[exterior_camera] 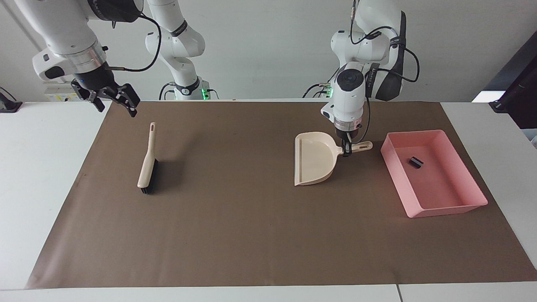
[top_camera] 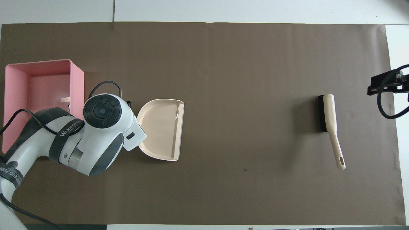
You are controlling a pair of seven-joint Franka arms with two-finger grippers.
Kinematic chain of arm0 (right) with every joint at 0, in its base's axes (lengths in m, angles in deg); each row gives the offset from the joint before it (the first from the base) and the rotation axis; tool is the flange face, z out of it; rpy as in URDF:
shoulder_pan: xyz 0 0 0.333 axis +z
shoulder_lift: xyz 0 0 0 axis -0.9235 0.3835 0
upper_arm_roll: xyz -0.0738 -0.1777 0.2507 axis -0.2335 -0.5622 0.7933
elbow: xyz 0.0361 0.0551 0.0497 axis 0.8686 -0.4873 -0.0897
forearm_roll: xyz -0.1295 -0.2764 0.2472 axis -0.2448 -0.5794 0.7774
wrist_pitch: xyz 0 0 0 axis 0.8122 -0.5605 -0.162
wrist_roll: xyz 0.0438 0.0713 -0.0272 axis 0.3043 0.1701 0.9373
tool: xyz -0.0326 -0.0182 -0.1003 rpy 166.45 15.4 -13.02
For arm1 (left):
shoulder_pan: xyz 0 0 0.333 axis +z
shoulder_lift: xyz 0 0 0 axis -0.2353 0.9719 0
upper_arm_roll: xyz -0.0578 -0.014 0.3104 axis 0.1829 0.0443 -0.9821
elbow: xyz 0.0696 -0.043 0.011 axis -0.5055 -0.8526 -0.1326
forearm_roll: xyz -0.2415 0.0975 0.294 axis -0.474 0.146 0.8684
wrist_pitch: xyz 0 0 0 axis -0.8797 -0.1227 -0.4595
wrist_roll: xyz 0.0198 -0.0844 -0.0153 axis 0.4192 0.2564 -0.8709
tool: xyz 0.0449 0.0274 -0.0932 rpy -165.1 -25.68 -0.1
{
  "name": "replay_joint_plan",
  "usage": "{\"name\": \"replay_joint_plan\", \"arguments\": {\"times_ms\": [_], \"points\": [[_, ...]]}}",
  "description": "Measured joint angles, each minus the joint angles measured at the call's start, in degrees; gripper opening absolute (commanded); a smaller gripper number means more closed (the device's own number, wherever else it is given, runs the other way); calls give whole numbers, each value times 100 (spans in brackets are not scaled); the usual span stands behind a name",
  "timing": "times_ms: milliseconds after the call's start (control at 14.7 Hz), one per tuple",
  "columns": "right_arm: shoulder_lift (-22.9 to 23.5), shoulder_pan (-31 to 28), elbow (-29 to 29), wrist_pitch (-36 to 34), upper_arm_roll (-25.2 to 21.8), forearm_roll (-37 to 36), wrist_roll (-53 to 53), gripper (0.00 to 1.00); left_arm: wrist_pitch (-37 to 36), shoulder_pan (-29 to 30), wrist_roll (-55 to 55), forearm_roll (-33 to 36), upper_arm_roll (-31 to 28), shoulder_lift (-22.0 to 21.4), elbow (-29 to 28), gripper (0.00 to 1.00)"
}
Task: Clean e-waste and dump in bin
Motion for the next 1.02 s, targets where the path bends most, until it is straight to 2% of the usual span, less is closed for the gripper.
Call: {"name": "replay_joint_plan", "arguments": {"times_ms": [272, 340, 543, 747, 815, 883, 1019], "points": [[0, 0, 0, -60, -4, 0, 0, 100, 316, -66, -186, 3, -11, 201, -78, 4], [0, 0, 0, -62, -5, 0, 0, 100, 362, -67, -230, 3, -11, 258, -82, 11], [-4, 0, 0, -62, -6, 0, 0, 100, 368, -70, -406, 3, -11, 336, -91, 50], [-4, -3, 0, -66, -9, 0, 0, 100, 347, -72, -498, 3, -19, 336, -88, 61], [-4, -5, -3, -68, -13, 0, 0, 100, 343, -70, -539, 3, -34, 326, -77, 69], [-4, -8, -11, -69, -18, 0, 0, 100, 340, -66, -644, 3, -58, 296, -62, 82], [-4, -9, -28, -69, -30, 0, 0, 100, 147, -23, -1193, 3, -108, 153, -51, 96]]}}
